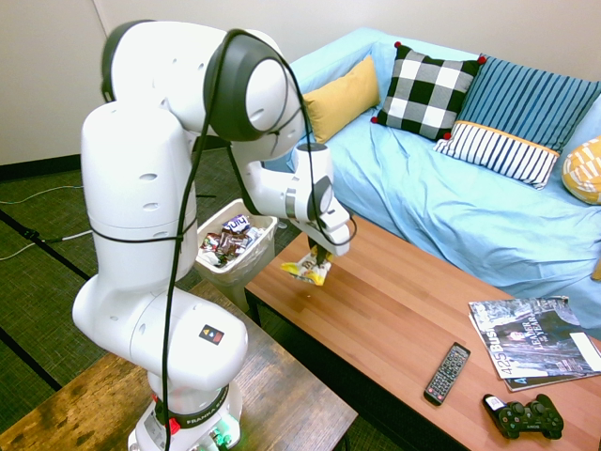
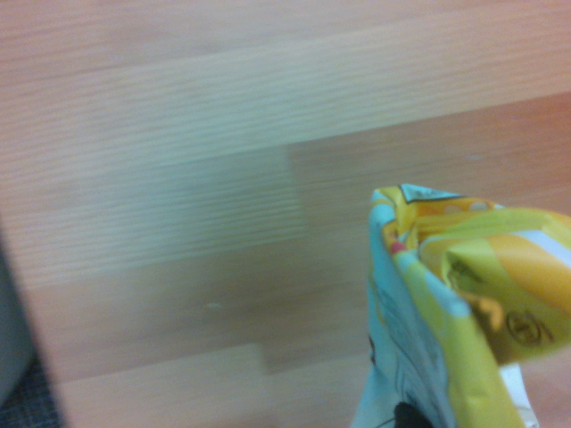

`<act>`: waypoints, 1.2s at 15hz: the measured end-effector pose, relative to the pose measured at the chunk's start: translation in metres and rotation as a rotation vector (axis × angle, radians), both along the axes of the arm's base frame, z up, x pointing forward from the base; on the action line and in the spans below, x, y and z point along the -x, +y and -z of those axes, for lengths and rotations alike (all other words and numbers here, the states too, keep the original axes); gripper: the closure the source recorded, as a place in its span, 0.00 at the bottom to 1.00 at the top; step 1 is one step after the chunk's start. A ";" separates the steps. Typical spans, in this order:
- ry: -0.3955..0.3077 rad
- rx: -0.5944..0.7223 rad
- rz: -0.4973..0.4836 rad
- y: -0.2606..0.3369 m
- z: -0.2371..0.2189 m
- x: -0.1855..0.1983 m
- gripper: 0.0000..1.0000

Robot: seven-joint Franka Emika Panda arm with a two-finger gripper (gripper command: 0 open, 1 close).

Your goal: Throw the chip bag in the trash bin

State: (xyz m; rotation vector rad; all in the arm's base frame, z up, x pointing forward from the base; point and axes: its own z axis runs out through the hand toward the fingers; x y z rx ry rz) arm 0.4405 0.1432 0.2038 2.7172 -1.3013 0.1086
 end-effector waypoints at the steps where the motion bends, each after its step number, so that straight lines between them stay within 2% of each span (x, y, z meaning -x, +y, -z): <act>1: -0.011 0.009 -0.035 0.029 -0.014 0.007 1.00; 4: -0.045 0.038 -0.127 0.110 -0.048 0.009 1.00; 7: -0.054 0.028 -0.190 0.177 -0.050 -0.002 1.00; 12: -0.066 0.046 -0.260 0.291 0.003 -0.001 1.00; 16: -0.069 0.055 -0.289 0.338 0.041 -0.012 1.00; 17: -0.059 0.059 -0.291 0.341 0.050 -0.016 0.00; 18: -0.051 0.058 -0.296 0.344 0.057 -0.018 0.00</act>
